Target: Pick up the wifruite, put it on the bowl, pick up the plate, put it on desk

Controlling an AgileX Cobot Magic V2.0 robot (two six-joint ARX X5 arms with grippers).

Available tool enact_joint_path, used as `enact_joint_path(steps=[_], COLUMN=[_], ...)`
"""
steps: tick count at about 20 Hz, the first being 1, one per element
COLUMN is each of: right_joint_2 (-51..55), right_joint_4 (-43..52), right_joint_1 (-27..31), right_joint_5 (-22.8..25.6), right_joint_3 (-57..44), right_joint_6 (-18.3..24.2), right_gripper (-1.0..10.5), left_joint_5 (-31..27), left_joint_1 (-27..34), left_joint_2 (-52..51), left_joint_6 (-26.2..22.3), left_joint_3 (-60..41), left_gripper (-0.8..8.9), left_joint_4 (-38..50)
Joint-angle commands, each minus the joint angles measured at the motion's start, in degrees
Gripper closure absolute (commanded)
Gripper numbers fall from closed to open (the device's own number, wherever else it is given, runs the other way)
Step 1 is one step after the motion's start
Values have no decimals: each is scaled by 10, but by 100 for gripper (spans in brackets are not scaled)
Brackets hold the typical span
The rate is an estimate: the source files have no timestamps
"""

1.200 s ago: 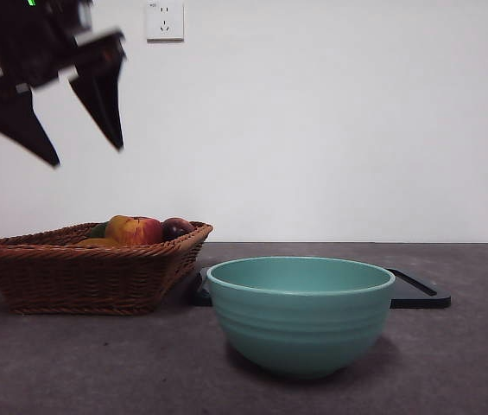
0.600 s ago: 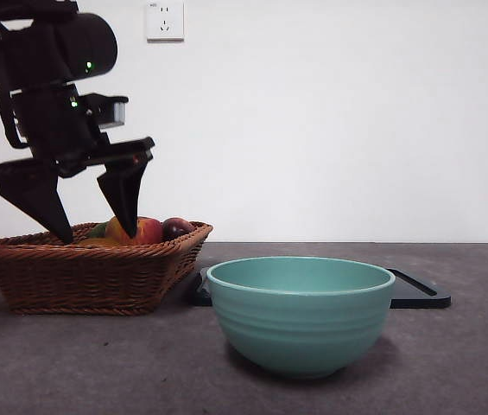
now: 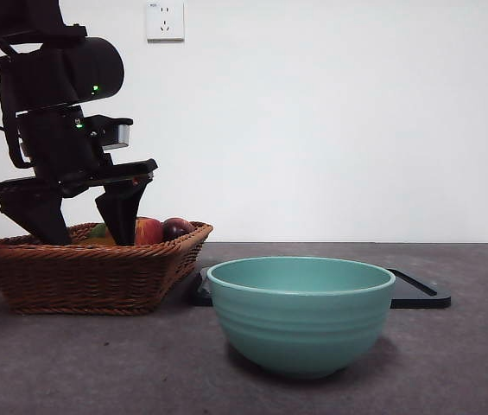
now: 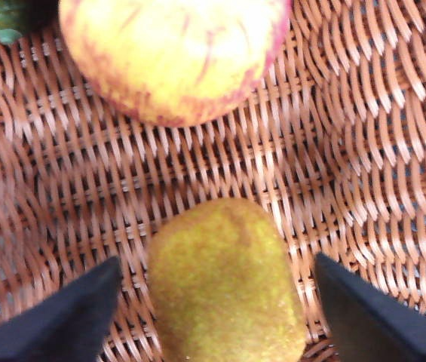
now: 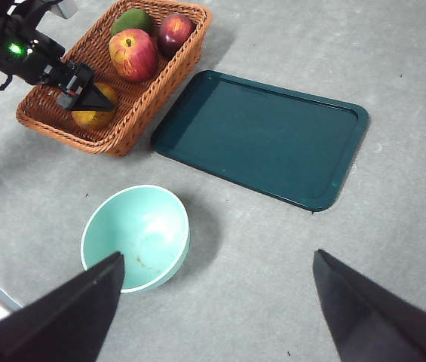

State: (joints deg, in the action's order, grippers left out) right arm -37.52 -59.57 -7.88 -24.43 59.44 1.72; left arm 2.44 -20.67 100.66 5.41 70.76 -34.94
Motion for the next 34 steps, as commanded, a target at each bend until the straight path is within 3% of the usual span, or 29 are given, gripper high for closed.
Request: enact_joint_path(steps=[1,3,9,15,23,27,34], right_joint_2=[-2,-2,-2,-2,-2,-2,-2], right_joint_4=[4,4,4,4,4,4,3], right_joint_1=[-3,-3,-3,-2,-2,-2,-2], right_joint_5=[-2,-2,-2,-2,0,0,0], right_joint_3=[11,11,11,11,11,11,11], right_joint_6=[0,0,0,0,0,-2,-2], right_gripper=[545,545,545,545,545,545,545], left_joint_5=[-2,-1,-1,17,66,66,65], left_joint_1=[-4,-4,-4,-27,-182,-253,-304], left_joint_2=[14,14,0,-109,-217,-186,-85], left_joint_6=[0,0,0,0,0,-3,-7], left_joint_3=[11,11,11,11,11,11,11], left_gripper=[498,602,606,605,604,604,604], left_joint_4=[-4,-6,-16,-31,-62,-57,-15])
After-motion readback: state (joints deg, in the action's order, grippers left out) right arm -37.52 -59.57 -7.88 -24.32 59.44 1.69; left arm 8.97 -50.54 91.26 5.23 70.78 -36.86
